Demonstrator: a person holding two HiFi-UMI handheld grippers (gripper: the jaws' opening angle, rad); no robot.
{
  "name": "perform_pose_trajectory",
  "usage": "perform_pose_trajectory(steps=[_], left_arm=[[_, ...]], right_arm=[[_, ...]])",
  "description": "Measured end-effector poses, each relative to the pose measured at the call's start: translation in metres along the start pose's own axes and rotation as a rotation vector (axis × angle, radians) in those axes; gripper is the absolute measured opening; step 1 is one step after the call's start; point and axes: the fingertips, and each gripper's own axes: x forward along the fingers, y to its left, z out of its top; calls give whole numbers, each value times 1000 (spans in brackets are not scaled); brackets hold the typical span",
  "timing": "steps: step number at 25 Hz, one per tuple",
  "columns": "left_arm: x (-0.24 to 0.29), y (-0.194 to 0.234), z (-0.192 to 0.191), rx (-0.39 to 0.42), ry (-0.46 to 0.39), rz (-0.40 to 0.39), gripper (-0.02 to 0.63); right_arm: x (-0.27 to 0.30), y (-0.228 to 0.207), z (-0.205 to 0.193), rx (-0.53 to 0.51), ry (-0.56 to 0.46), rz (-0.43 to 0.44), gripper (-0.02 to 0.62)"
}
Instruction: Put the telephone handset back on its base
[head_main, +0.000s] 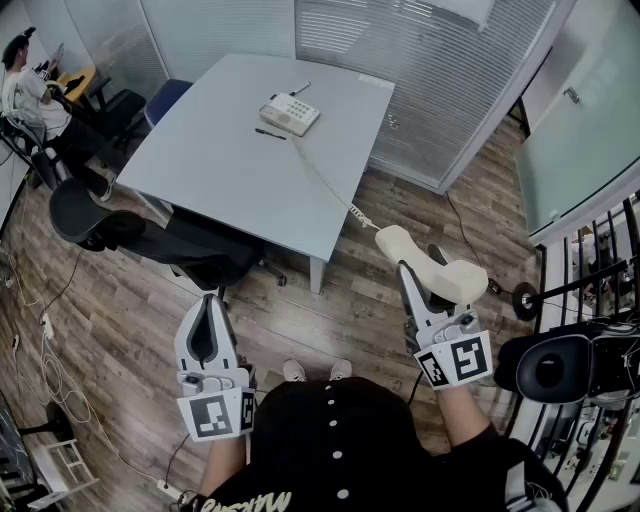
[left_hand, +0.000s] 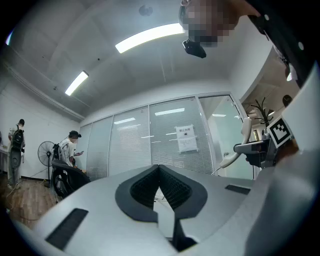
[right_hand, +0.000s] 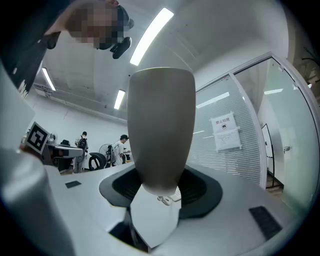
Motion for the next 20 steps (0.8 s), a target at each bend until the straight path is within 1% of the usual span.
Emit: perform_pose_trajectory(steps=[11, 13, 16, 20], left_arm=[[-1, 3, 3, -6, -6, -15, 14], [-1, 3, 2, -9, -10, -20, 14], [0, 4, 1, -14, -14, -32, 14], [1, 15, 1, -18, -19, -55, 14]], right_arm=[[0, 5, 4, -9, 2, -12, 229], [0, 5, 4, 2, -1, -15, 229], [1, 7, 5, 24, -9, -22, 229], [4, 17, 2, 13, -1, -39, 229]])
